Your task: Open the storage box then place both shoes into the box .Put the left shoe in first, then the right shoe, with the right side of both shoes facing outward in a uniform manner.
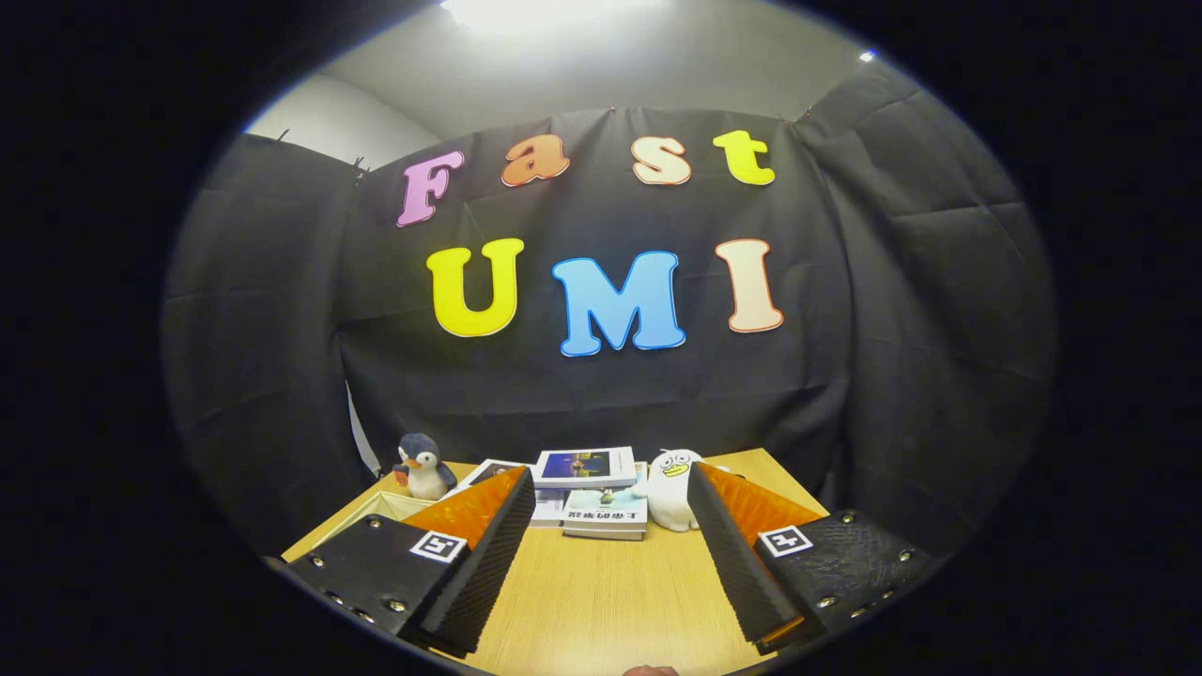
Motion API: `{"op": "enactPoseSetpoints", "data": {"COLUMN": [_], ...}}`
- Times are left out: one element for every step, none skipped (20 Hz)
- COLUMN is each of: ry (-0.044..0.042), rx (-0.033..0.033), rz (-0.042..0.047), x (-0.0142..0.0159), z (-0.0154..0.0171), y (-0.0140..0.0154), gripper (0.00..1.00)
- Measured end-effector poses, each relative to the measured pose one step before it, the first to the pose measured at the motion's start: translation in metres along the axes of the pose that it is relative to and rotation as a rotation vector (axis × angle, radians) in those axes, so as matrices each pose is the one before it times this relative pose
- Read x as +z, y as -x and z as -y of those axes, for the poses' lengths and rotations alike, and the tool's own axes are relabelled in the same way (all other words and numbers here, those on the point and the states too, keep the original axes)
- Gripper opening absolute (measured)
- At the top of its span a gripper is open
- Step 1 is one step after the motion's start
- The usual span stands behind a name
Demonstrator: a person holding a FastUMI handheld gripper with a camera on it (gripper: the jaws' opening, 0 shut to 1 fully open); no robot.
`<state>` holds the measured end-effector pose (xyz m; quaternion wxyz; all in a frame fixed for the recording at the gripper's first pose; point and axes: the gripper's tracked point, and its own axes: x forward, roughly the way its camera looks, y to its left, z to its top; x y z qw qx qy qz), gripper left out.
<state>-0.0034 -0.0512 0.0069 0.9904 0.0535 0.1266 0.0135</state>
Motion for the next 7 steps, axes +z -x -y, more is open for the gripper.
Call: {"op": "enactPoseSetpoints", "data": {"ry": [0.00646,0.00828,0.00821,0.00544,0.00148,0.00016,0.00222], "rx": [-0.00156,-0.00469,-0.00288,-0.0038,0.00023,0.00004,-0.00068], "rz": [0.00473,0.01054,0.00623,0.00646,0.01063,0.01004,0.01072], "x": [0.00065,0.00103,0.00164,0.0008,0.00244,0.0041,0.00056], "z": [0.00313,0.00175,0.00118,-0.00008,-0.00024,-0.00015,-0.00248], "y": [0.0016,0.00026,0.00086,0.00054,0.00275,0.0012,0.00127], "gripper": [0.97,0.98,0.98,0.97,0.98,0.98,0.98]}}
